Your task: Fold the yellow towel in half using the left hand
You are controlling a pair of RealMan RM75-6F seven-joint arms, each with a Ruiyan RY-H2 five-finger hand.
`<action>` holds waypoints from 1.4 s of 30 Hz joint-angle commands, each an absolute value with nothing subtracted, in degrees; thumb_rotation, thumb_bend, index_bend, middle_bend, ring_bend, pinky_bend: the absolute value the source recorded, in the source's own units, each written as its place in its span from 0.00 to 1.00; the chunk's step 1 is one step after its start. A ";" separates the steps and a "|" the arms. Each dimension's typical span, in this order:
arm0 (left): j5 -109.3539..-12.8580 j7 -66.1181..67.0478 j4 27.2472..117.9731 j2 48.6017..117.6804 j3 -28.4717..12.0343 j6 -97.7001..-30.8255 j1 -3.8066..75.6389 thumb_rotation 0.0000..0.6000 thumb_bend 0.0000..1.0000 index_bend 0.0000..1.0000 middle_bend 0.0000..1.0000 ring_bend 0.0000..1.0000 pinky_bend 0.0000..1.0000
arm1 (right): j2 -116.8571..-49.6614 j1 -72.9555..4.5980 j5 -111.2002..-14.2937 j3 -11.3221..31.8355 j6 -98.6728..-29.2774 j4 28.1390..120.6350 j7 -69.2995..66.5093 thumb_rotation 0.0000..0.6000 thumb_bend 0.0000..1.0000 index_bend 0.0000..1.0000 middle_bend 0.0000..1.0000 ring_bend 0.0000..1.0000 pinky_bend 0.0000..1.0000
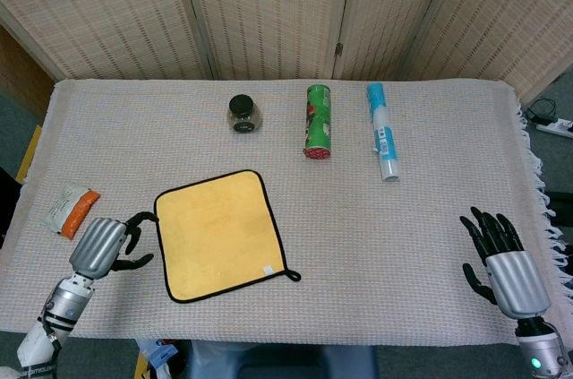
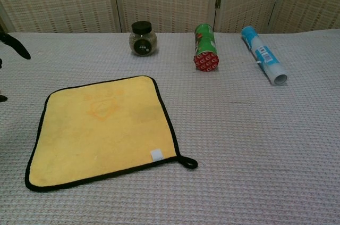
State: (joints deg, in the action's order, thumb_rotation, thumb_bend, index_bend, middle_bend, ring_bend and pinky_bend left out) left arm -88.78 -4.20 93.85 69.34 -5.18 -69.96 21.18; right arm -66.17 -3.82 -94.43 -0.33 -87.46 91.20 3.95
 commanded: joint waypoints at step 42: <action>-55.87 -3.66 45.84 99.34 -18.19 -33.20 50.10 1.00 0.48 0.40 1.00 1.00 1.00 | -68.69 -6.82 -83.41 3.52 -78.31 81.68 -6.17 1.00 0.48 0.00 0.00 0.00 0.00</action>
State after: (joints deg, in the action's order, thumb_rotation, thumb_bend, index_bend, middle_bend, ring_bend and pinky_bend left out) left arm -55.73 -2.87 46.69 98.71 -17.90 -33.88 49.53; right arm -68.62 -6.75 -83.50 3.52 -78.42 81.76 -6.11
